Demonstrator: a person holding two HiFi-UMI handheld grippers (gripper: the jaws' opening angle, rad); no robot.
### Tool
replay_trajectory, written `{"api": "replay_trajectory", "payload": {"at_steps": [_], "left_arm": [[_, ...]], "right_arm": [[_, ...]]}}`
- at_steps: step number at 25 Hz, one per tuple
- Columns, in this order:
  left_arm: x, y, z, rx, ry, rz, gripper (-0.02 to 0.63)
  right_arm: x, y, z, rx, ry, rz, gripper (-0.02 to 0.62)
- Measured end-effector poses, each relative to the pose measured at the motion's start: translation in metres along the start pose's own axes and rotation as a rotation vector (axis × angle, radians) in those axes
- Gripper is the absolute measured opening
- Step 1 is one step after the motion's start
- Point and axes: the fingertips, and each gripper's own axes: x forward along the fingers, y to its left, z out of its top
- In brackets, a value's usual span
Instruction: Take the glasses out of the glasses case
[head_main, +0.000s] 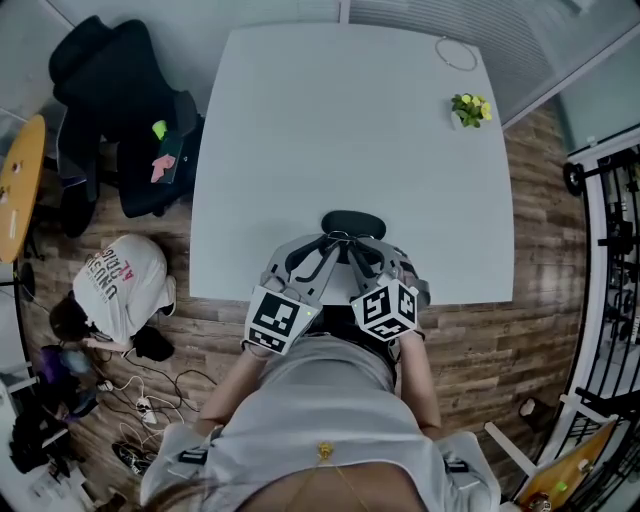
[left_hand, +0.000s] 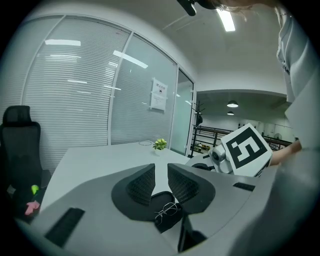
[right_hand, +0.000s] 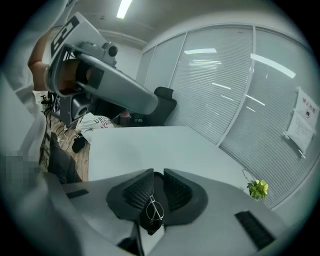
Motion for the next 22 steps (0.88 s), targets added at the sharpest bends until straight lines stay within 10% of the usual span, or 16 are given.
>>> {"api": "replay_trajectory", "payload": {"at_steps": [22], "left_arm": [[-0.020, 0.029, -0.032, -0.064, 0.063, 0.023, 0.089]], "right_arm": [[0.104, 0.038, -0.101, -0.208, 0.350, 0.191, 0.101]]}}
